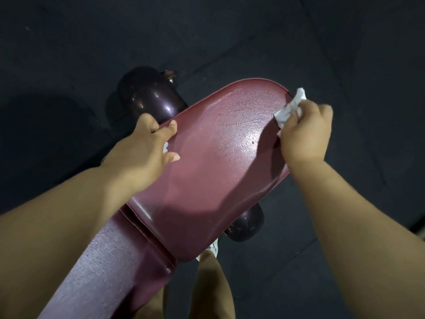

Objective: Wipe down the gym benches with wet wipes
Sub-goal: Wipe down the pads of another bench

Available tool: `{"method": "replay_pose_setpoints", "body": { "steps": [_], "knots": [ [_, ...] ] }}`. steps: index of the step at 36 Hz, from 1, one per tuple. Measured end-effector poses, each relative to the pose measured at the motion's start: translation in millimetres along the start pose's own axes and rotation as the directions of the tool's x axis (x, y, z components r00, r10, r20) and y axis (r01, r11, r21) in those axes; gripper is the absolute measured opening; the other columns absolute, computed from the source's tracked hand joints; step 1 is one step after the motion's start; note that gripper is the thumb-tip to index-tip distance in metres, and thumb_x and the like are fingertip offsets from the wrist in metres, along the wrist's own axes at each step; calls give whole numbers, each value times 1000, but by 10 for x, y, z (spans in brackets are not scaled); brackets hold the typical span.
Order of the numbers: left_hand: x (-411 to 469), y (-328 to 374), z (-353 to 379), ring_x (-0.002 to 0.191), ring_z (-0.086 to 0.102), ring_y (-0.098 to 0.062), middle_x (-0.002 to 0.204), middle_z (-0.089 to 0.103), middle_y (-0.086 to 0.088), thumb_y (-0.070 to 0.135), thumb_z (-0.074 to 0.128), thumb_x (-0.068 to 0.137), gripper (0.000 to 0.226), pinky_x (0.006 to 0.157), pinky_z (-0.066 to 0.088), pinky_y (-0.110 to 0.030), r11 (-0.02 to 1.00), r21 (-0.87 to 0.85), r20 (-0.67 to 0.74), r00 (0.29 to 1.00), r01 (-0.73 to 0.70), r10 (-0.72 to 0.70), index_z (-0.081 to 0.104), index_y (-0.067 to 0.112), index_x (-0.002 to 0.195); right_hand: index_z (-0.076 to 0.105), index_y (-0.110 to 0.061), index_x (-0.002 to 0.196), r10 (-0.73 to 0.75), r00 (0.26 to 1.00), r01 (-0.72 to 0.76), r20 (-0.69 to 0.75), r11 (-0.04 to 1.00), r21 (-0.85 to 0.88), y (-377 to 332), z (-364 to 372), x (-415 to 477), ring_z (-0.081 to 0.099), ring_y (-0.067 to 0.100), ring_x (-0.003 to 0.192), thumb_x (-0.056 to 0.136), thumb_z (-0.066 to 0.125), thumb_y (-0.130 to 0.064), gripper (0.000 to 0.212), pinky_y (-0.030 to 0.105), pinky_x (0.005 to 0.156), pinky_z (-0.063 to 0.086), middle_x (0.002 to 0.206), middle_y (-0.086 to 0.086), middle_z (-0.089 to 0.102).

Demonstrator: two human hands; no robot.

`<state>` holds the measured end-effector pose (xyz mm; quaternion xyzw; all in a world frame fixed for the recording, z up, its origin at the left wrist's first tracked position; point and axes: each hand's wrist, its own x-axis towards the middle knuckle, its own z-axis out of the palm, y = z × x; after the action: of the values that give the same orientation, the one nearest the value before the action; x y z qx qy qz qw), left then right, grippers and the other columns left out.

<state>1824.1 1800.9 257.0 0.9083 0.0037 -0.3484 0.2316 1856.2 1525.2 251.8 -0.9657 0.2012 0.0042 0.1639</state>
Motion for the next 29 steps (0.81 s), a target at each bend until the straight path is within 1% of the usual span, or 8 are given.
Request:
{"method": "replay_pose_setpoints", "body": {
  "steps": [2, 4, 9, 13, 17, 21, 25, 29],
  "knots": [
    [-10, 1, 14, 98, 56, -21, 112, 21, 12, 39, 54, 92, 60, 84, 48, -35, 1000, -24, -12, 1000, 7, -7, 25, 34, 144, 58, 0, 112, 18, 999, -19, -29, 999, -41, -73, 44, -176, 51, 35, 96, 95, 42, -10, 26, 24, 78, 31, 116, 22, 48],
    [-28, 16, 26, 99, 56, -20, 109, 19, 12, 36, 54, 93, 60, 80, 45, -31, 1000, -25, -28, 1000, -3, 2, 25, 32, 145, 59, 0, 110, -163, 985, 165, 63, 986, -25, -225, 141, -482, 52, 37, 90, 92, 45, -6, 23, 32, 79, 33, 111, 23, 50],
    [-74, 75, 31, 87, 54, -19, 116, 22, 5, 35, 51, 94, 62, 74, 39, -25, 999, 38, -45, 999, -6, 7, 21, 26, 148, 61, -3, 111, -616, 714, 600, 333, 783, 164, -258, 173, -882, 61, 37, 68, 82, 50, -14, 32, 35, 53, 49, 99, 20, 58],
    [-126, 148, 57, 98, 56, -18, 121, 26, 4, 35, 55, 91, 67, 79, 41, -25, 1000, 2, -44, 999, -25, 25, 21, 25, 148, 62, -6, 117, -277, 953, 278, 123, 960, 10, 99, -10, -487, 58, 38, 89, 87, 54, -3, 32, 36, 74, 46, 114, 20, 52],
    [-157, 232, 178, 96, 54, -16, 109, 24, 10, 37, 59, 89, 79, 78, 47, -32, 1000, -9, -35, 999, -11, 11, 10, 30, 149, 58, -7, 121, 6, 1000, -6, -17, 1000, 0, 199, -7, -485, 53, 30, 96, 94, 48, -9, 29, 19, 77, 33, 119, 15, 47],
    [-153, 242, 249, 92, 53, -18, 106, 19, 10, 36, 57, 90, 79, 72, 40, -29, 1000, 11, -57, 998, 25, -25, 5, 31, 149, 62, -3, 109, -281, 953, 278, 111, 960, 38, -12, 147, -1111, 59, 33, 79, 84, 55, 0, 27, 34, 69, 46, 102, 18, 57],
    [-156, 234, 258, 87, 48, -16, 105, 18, 10, 37, 56, 91, 78, 72, 40, -30, 1000, 10, -65, 998, 27, -27, 4, 30, 149, 60, -12, 114, -588, 700, 594, 405, 794, 127, 141, 35, -1268, 61, 25, 77, 87, 36, -19, 37, 24, 62, 50, 103, 6, 59],
    [-165, 211, 245, 92, 48, -15, 112, 22, 9, 38, 55, 91, 78, 74, 40, -29, 1000, 2, -74, 997, 8, -8, 5, 30, 149, 65, -4, 111, -368, 914, 370, 169, 929, 17, 382, -100, -807, 61, 37, 80, 83, 50, -8, 32, 34, 64, 51, 106, 21, 56]
  ]
}}
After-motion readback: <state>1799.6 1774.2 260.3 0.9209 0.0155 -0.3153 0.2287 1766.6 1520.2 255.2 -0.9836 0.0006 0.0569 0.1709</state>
